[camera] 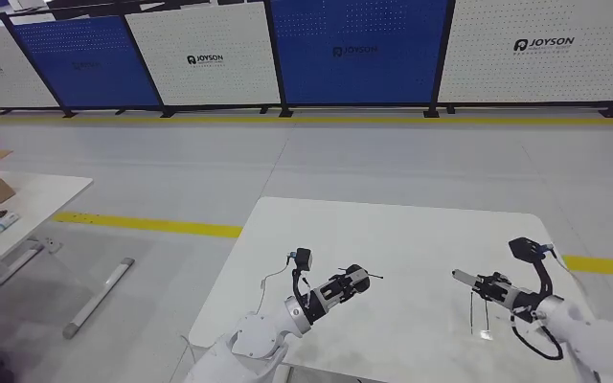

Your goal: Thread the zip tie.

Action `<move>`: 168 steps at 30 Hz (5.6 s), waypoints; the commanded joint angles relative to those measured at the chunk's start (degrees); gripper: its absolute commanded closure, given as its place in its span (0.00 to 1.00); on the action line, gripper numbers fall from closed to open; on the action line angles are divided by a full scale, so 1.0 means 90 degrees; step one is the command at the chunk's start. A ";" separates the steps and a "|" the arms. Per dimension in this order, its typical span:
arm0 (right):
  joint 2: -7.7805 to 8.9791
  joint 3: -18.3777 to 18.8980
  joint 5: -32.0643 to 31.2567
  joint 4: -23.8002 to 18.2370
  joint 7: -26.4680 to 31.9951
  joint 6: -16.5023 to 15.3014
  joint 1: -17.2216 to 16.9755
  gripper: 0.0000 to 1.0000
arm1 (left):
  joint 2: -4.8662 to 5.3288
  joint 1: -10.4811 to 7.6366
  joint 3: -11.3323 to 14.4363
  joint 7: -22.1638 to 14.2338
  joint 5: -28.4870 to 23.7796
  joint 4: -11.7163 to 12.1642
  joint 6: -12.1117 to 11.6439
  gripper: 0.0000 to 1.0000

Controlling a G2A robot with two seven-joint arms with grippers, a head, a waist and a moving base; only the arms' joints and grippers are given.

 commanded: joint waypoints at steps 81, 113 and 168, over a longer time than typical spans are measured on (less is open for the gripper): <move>0.0131 -0.1568 -0.2450 0.0460 0.2860 0.0535 0.1479 0.53 | 0.0000 0.0000 0.0000 0.0000 0.0000 0.0000 0.0000 1.00; 0.0026 -0.2620 -0.2908 0.1257 0.3014 0.1203 0.2184 0.69 | 0.0000 0.0000 0.0000 0.0000 0.0000 0.0000 0.0000 1.00; 0.0404 -0.0977 -0.1890 -0.0314 0.1555 0.1515 0.0625 1.00 | 0.0000 0.0000 0.0000 0.0000 0.0000 0.0000 0.0000 1.00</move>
